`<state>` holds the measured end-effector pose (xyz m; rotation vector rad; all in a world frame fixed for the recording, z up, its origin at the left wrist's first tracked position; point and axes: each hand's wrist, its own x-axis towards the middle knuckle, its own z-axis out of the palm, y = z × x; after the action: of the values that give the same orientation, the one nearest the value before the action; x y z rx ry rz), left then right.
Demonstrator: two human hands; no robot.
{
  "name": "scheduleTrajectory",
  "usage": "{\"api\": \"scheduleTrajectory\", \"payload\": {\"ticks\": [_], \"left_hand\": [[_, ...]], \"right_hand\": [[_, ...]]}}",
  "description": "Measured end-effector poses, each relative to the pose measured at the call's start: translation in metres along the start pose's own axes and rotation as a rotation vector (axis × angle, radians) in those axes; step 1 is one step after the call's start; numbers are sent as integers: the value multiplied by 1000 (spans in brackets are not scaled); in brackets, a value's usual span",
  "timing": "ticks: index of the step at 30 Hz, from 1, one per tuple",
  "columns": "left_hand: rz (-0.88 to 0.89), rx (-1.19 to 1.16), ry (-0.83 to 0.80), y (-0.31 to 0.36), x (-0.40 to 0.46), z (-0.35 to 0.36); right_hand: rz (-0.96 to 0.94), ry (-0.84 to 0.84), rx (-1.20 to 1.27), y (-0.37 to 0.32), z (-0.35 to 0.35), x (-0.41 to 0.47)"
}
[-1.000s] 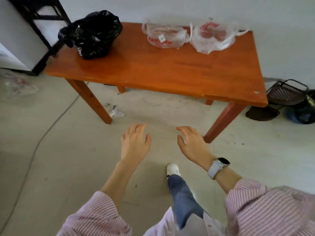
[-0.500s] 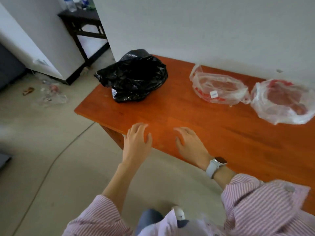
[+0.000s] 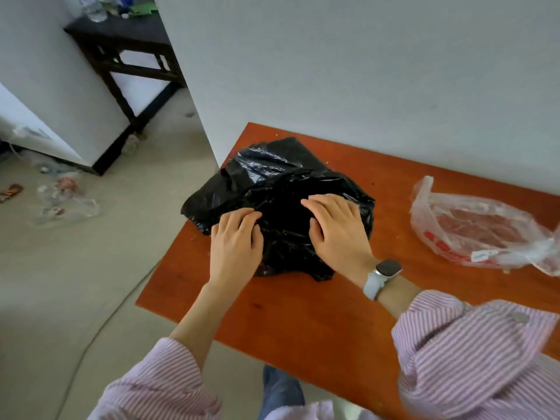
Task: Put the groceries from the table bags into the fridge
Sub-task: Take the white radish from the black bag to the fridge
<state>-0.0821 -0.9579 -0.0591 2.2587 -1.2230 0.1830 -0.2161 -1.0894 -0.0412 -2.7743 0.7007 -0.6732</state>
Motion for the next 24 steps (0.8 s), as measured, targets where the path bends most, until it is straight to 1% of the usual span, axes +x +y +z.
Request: {"api": "scheduleTrajectory", "payload": {"ticks": [1, 3, 5, 6, 8, 10, 12, 13, 15, 16, 17, 19, 22, 24], "left_hand": [[46, 29, -51, -10, 14, 4], [119, 115, -232, -32, 40, 15], [134, 246, -458, -54, 61, 27], [127, 308, -535, -65, 71, 33], [125, 393, -598, -87, 93, 45], [112, 413, -635, -107, 115, 56], [57, 346, -681, -127, 135, 69], [15, 260, -701, -135, 143, 76], [-106, -49, -683, -147, 156, 89], [-179, -215, -629, -151, 160, 94], [-239, -329, -562, -153, 164, 98], [-308, -403, -457, -158, 170, 106], [-420, -498, -374, -169, 183, 114], [-521, -534, -313, -171, 189, 116]], "right_hand": [[-60, -18, -101, 1, 6, 15], [-167, -130, -283, 7, 23, 45], [-229, -299, -417, 17, 39, 69], [-248, -400, -459, 22, 47, 81], [-276, -551, -485, 31, 63, 107], [-289, -618, -500, 39, 80, 133], [-285, -658, -519, 45, 99, 154], [-278, -683, -508, 47, 109, 162], [-238, -741, -436, 49, 131, 174], [-203, -762, -381, 49, 140, 179], [-166, -778, -326, 49, 147, 183], [-103, -778, -240, 47, 160, 190], [27, -766, -99, 46, 178, 205], [132, -737, 43, 45, 190, 215]]}}
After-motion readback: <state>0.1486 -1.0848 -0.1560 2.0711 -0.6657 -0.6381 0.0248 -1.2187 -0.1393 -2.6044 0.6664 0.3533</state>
